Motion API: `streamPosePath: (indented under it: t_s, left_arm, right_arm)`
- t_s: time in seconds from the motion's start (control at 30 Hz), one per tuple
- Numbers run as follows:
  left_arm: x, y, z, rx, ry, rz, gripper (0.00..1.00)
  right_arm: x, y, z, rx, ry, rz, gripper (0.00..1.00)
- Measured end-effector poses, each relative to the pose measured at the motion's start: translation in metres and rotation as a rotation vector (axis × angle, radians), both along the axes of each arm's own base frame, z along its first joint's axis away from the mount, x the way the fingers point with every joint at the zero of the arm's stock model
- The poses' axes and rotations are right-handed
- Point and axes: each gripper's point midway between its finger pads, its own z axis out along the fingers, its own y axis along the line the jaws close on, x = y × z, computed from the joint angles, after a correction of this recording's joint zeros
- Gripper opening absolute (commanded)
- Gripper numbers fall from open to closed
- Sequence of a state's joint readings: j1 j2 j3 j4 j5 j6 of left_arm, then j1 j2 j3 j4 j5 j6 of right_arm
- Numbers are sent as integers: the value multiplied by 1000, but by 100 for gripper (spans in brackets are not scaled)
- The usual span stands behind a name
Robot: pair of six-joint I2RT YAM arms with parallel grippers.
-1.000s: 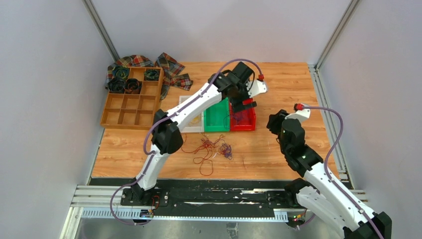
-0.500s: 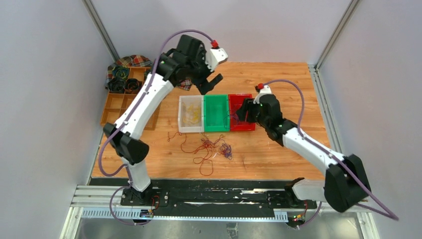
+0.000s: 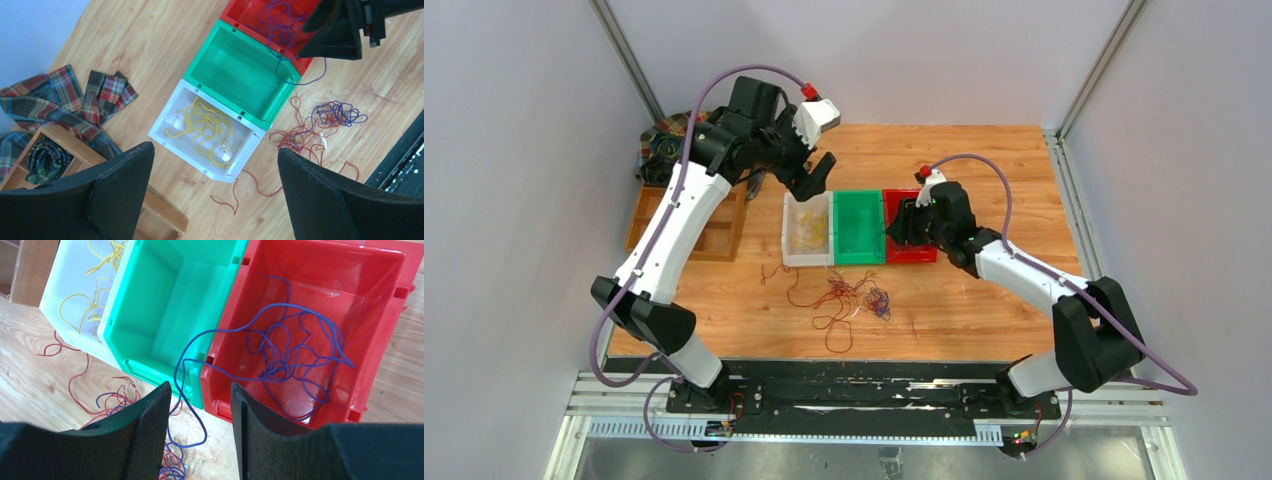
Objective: Untangle the cables
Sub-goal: Place the cable in the bin.
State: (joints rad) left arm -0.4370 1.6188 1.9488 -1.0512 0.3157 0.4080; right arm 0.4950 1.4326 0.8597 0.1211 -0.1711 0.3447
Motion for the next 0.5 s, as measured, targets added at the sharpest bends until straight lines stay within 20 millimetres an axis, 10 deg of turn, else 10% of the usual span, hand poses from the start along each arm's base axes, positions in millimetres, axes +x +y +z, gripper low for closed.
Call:
streamPosePath:
  t_s: [0.23, 0.5]
  left_arm:
    - [-12, 1, 11, -25, -17, -25, 98]
    - [-24, 3, 28, -51, -61, -61, 98]
  right_arm:
    - [-7, 5, -3, -11, 12, 46, 38]
    - [-3, 3, -5, -52, 15, 36, 1]
